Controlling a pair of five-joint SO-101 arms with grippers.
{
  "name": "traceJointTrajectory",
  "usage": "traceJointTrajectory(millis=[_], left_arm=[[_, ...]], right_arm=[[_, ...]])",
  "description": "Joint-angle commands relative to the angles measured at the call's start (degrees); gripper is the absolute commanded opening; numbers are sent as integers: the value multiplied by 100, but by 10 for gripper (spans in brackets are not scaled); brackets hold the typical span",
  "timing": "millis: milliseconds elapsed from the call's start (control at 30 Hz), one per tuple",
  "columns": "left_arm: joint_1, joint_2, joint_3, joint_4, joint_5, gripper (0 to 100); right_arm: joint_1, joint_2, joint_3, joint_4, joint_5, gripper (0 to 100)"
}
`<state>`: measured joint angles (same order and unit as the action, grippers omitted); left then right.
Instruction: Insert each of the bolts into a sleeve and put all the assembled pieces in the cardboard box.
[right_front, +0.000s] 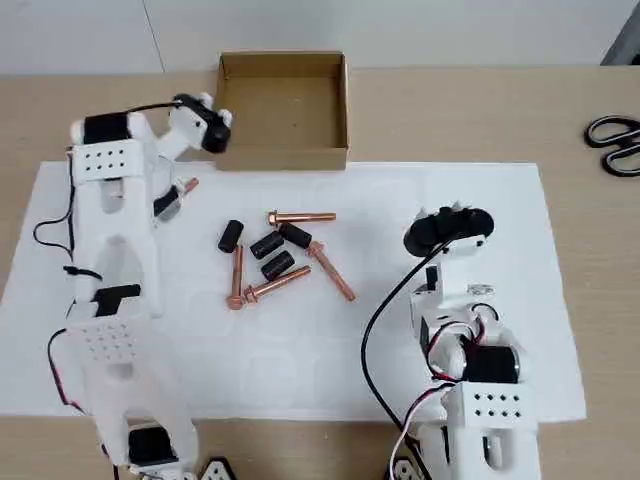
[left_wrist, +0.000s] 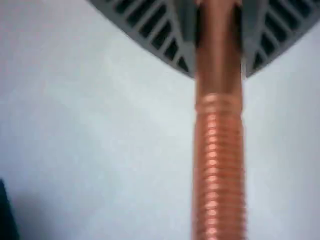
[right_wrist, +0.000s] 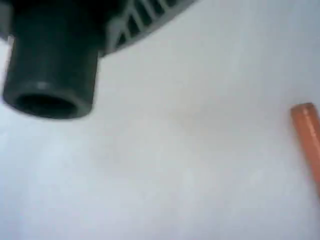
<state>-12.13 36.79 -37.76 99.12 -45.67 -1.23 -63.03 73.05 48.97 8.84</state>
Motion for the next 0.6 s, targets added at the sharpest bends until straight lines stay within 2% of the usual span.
traceJointTrajectory(millis=[0,133,267,333,567], left_arm=[[79,-844,180,158,-510,5],[88,-1732,1385,141,-2303,5],[-35,-2356,1833,132,-4791,5],[-44,-2462,1974,132,-5662,5],[0,-2207,2519,132,-5820,5]], right_arm=[[40,-110,-26,-48,53,7],[40,-101,-26,-48,53,7],[40,-75,-26,-66,53,7],[40,-75,-26,-84,53,7],[40,-75,-26,-92,53,7]])
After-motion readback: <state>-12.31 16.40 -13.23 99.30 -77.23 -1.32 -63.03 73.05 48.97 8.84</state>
